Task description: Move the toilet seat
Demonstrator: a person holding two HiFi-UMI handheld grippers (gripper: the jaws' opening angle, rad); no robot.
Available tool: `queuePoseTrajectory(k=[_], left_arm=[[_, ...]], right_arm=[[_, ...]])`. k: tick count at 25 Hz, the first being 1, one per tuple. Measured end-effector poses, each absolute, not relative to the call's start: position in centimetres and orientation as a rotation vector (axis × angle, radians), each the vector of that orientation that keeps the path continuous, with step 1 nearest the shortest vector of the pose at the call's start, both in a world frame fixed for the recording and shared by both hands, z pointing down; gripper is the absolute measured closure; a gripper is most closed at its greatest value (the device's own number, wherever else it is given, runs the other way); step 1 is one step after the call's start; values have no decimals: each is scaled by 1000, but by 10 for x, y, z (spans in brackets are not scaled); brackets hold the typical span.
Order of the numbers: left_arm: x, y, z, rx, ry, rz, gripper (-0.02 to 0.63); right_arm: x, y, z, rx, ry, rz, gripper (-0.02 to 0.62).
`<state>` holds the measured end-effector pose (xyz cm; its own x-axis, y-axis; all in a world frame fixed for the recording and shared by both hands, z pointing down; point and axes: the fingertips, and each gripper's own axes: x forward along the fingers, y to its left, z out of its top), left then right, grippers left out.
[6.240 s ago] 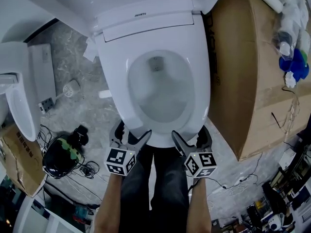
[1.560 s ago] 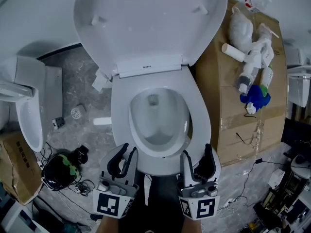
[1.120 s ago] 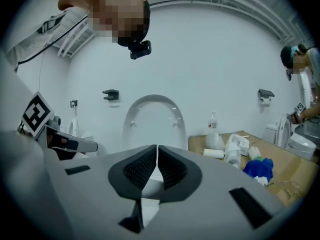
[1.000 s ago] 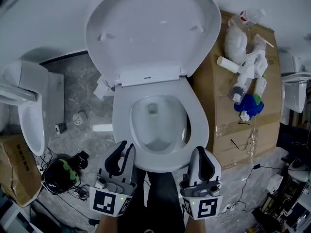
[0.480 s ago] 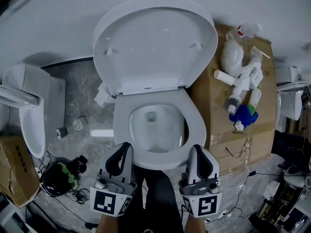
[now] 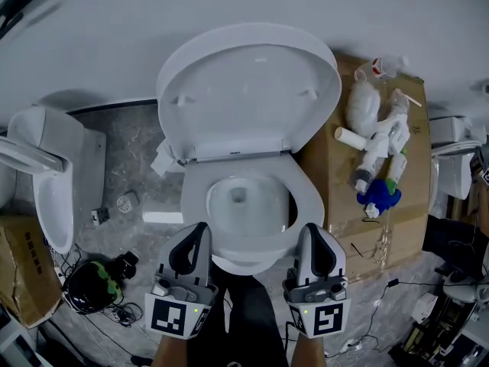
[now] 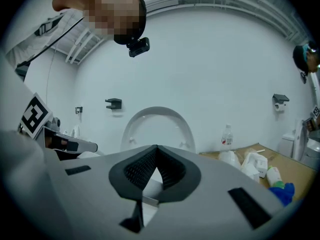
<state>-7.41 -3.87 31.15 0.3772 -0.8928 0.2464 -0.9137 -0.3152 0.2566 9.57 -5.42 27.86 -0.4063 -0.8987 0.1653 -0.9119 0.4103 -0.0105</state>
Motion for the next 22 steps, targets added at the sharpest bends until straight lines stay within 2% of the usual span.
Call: queuePoseTrajectory(k=[22], left_arm=[[-83, -92, 287, 2362, -1676, 61, 597]], right_arm=[[77, -116, 255, 1568, -2587, 5, 583]])
